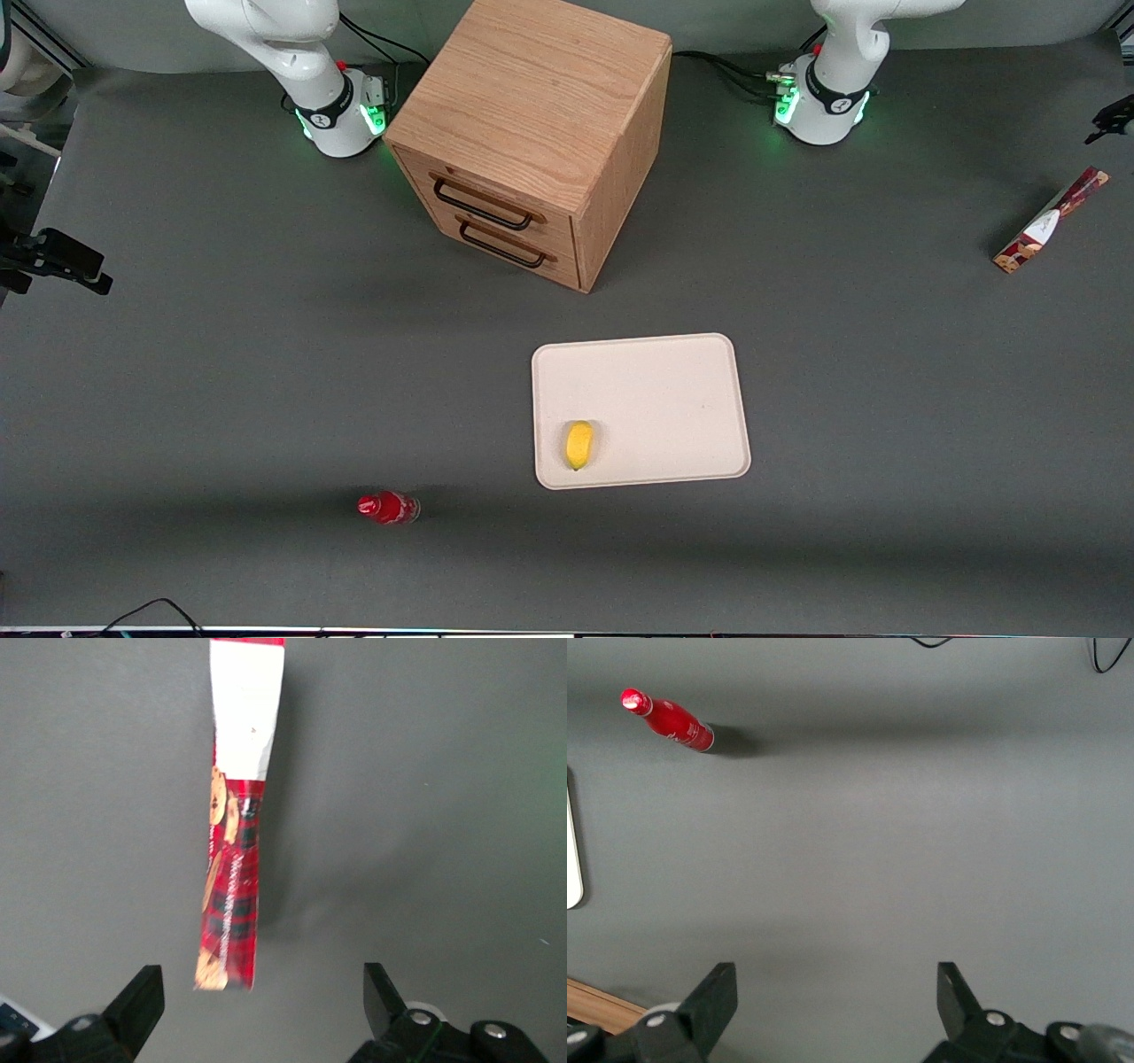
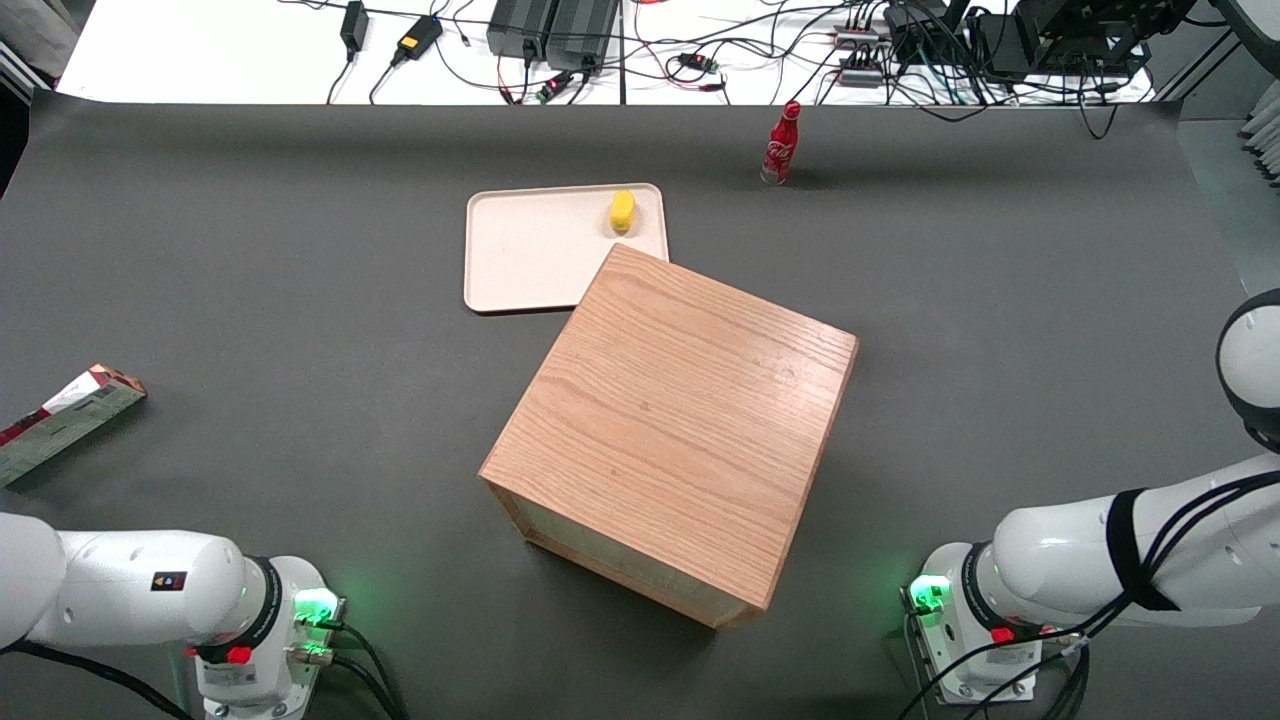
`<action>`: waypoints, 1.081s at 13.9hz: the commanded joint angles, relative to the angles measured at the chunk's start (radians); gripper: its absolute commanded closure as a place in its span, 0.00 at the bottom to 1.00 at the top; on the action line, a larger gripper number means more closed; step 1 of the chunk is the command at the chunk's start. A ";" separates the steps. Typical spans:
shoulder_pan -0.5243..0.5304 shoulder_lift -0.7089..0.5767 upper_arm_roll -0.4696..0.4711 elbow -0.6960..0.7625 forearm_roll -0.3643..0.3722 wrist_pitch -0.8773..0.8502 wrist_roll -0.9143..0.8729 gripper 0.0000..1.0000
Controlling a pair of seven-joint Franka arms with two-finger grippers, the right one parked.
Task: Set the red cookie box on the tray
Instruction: 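Close the left gripper on the cookie box and lift it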
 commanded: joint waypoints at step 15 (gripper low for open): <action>-0.016 0.412 -0.136 0.043 -0.739 0.152 0.455 1.00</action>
